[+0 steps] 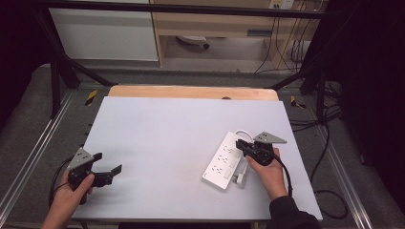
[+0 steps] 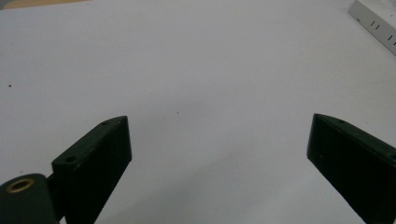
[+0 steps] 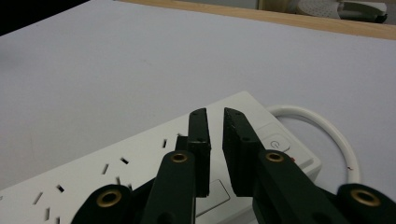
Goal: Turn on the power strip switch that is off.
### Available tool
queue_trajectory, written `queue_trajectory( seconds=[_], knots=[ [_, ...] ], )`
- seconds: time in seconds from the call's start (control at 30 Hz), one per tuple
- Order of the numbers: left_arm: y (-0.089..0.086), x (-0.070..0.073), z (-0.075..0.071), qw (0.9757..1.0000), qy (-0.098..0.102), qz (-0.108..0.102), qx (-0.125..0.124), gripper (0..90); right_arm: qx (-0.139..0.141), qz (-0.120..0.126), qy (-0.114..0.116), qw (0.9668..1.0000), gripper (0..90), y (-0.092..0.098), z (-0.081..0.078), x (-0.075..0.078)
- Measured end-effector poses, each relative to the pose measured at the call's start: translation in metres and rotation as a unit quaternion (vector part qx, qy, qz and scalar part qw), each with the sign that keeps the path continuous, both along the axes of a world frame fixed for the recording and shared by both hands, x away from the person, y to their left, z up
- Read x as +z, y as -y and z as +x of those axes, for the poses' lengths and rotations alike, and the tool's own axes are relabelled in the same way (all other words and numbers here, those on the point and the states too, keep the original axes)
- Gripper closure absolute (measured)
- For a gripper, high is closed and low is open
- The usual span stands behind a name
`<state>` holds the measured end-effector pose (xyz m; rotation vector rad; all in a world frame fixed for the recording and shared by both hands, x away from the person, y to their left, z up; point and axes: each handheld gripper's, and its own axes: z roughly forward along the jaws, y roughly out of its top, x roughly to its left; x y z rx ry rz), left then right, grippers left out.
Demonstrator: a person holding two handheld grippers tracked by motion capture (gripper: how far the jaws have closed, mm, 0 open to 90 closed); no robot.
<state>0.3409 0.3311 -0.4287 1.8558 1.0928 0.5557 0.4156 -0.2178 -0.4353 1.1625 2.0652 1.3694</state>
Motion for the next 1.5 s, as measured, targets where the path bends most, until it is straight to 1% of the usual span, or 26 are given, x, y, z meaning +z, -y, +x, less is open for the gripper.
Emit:
queue_trajectory(
  seconds=[0.5,0.6,0.67,0.7,0.73,0.97,1.3,1.5],
  knots=[
    [0.0,0.0,0.0,1.0,-0.001,0.002,-0.003,6.7,-0.01,0.008,0.01,0.9999,71.8,0.002,0.0,0.004],
    [0.0,0.0,-0.001,1.0,-0.001,0.002,-0.003,6.7,-0.012,0.008,0.011,0.9998,68.1,0.002,-0.001,0.004],
    [0.0,0.0,-0.001,1.0,-0.001,0.0,-0.002,6.7,-0.013,0.007,0.01,0.9998,67.2,0.002,-0.001,0.004],
    [0.0,0.0,-0.001,1.0,-0.001,-0.001,-0.002,6.7,-0.014,0.008,0.009,0.9998,64.1,0.002,-0.001,0.005],
    [0.0,0.0,-0.001,1.0,-0.002,-0.001,-0.003,6.6,-0.016,0.008,0.009,0.9998,62.9,0.002,-0.001,0.005],
    [0.0,-0.001,-0.001,1.0,-0.002,-0.001,-0.003,6.7,-0.019,0.012,0.013,0.9997,57.5,0.001,-0.001,0.007],
    [0.0,-0.001,-0.001,1.0,-0.003,0.0,-0.005,6.7,-0.031,0.015,0.016,0.9993,49.4,0.003,-0.002,0.011],
    [0.0,-0.001,-0.001,1.0,-0.002,0.001,-0.005,6.6,-0.035,0.014,0.013,0.9992,44.4,0.003,-0.001,0.012]
  ],
)
